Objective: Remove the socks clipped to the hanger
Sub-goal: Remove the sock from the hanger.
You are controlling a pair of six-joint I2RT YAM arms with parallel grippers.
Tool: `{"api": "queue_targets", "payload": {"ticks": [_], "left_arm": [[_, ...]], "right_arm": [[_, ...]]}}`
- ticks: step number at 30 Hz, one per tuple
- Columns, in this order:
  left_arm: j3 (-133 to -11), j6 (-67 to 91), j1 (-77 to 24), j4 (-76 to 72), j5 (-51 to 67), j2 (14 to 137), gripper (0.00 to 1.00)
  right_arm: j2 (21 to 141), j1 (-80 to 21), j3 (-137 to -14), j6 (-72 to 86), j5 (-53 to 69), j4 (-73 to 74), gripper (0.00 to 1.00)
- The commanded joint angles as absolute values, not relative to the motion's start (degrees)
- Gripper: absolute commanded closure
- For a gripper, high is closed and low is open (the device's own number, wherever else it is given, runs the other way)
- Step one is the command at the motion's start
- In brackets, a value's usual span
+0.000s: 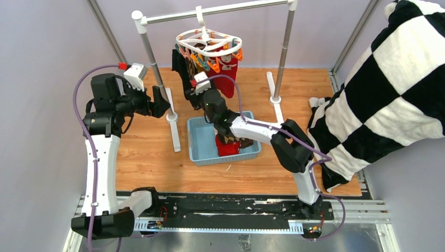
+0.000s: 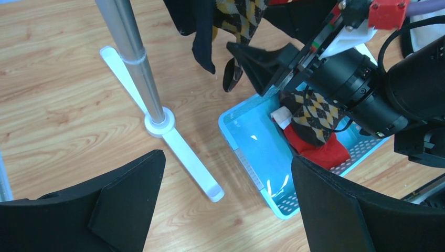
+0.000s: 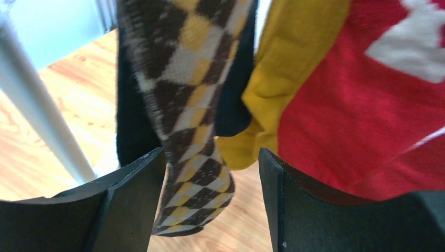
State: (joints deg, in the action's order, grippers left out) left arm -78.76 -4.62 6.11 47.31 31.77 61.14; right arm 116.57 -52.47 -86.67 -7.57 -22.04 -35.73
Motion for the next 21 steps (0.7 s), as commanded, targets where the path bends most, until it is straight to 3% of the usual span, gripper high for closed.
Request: {"api": "queue_targets", "payload": {"ticks": [1, 5, 10, 21], "left_arm": [[-80.16, -5.71, 6.77, 49.13, 32.86, 59.93, 0.00], [-80.01, -5.20, 6.79, 49.13, 34.05, 60.58, 0.01], [-79.49, -5.67, 6.77, 49.11, 34.77, 60.61, 0.04], [-76.70, -6.40, 6.72, 49.04, 42.12, 60.51, 0.15]], "right_arm": [[117.10, -51.61, -89.34, -9.87, -27.20, -40.52, 0.33], [116.94, -51.42, -89.94, -8.90, -18.71, -39.55, 0.51], [112.59, -51.35, -88.43, -4.70, -4.85, -36.43, 0.97], [93.78, -49.90, -71.90, 11.91, 23.74, -35.42, 1.00]]}}
